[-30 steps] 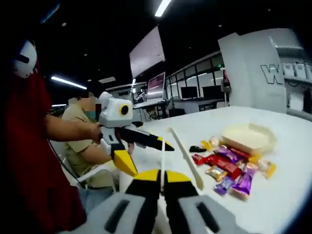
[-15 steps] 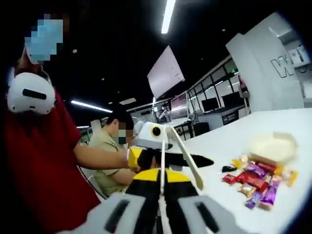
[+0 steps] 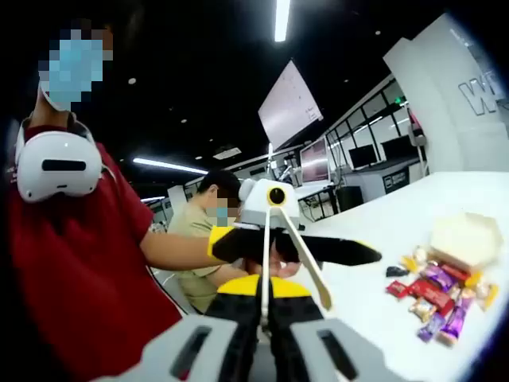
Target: Place the target food into the container with the food tongs after gripping and lifting it, then release it inside without dropping or visibly crushing the food.
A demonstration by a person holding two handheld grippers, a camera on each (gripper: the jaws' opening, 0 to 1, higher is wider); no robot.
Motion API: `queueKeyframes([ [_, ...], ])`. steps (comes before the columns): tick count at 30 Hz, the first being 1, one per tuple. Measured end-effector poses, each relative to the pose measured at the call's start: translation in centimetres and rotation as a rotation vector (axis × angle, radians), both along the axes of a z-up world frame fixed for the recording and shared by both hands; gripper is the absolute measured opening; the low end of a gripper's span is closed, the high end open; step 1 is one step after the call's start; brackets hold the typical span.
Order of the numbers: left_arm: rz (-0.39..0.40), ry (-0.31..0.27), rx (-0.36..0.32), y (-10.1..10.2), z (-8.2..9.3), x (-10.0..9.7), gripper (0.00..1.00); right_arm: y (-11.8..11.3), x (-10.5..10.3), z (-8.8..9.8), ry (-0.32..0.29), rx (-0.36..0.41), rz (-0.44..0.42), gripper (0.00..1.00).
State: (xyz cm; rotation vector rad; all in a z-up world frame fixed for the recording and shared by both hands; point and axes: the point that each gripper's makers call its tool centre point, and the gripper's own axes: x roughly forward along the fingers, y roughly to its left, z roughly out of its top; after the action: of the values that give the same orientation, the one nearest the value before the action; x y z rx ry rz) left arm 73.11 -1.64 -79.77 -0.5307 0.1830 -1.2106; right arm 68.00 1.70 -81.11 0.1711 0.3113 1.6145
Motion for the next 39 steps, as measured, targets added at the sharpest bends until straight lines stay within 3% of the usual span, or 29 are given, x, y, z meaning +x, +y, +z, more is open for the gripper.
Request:
queueKeyframes([
  [9,-0.03,0.011,-0.023,0.0,0.4,-0.4,0.76,-0.2,0.2,1.0,0.005,0.023,0.011,0.0],
  [13,-0.002,-0.004,-0.043,0.8,1.1,0.1,0.76,-0.1,0.0,0.1,0.01,-0.022,0.022,0.0],
  [19,-0.012,-0.004,-0.043,0.6,1.1,-0.1,0.75,0.1,-0.1,1.0,0.006,0.015,0.023,0.0],
  [39,-0.017,-0.025,-0.049,0.3,1.7,-0.5,0.73,0.2,-0.4,1.1,0.029,-0.008,0.038,0.0],
])
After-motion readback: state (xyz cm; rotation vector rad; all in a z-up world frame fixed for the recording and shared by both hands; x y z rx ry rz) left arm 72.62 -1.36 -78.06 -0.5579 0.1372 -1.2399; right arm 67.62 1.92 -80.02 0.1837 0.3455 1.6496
